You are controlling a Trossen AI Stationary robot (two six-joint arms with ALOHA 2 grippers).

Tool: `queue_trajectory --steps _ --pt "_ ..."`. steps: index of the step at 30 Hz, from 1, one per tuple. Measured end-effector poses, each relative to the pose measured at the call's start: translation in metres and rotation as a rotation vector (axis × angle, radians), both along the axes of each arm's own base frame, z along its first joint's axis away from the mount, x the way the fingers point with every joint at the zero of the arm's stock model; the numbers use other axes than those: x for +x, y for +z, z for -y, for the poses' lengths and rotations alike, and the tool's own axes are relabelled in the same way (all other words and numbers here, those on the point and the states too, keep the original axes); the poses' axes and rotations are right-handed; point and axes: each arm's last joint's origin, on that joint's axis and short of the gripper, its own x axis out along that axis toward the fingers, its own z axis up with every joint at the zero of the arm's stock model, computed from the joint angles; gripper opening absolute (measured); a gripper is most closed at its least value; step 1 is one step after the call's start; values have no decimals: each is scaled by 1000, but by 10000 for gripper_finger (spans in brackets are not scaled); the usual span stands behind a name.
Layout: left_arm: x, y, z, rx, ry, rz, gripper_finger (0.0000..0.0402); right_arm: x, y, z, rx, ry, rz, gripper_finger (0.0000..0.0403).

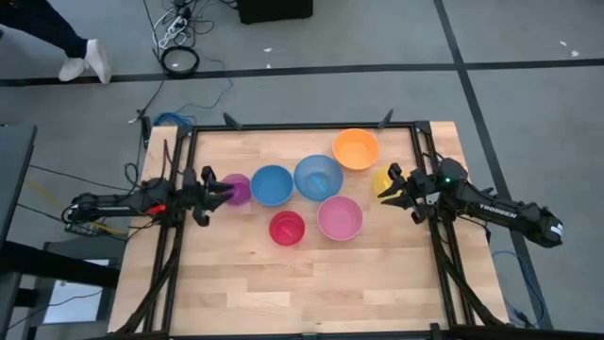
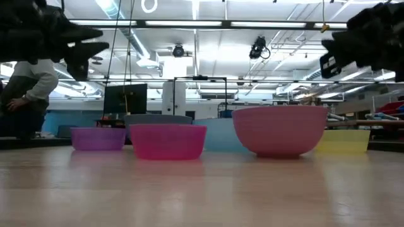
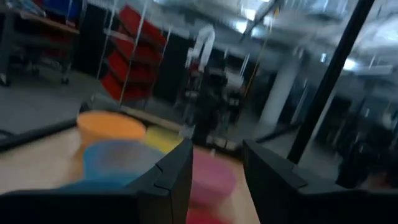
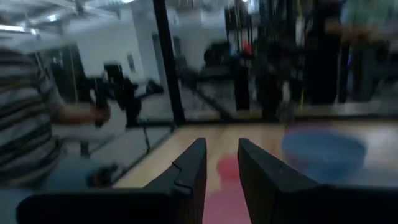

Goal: Nest bowls inside each other
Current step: Stack the orange bowl on top of the light blue bowl

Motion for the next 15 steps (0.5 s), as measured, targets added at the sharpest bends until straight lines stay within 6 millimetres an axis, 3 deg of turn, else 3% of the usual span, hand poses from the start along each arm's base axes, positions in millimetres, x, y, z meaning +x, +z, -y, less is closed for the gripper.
queue_trajectory --steps 7,15 --pt "-5 17 0 -14 14 191 147 -11 32 -9 61 74 277 83" --pt "-9 26 -1 -19 44 284 147 -21 45 -20 -18 248 399 83"
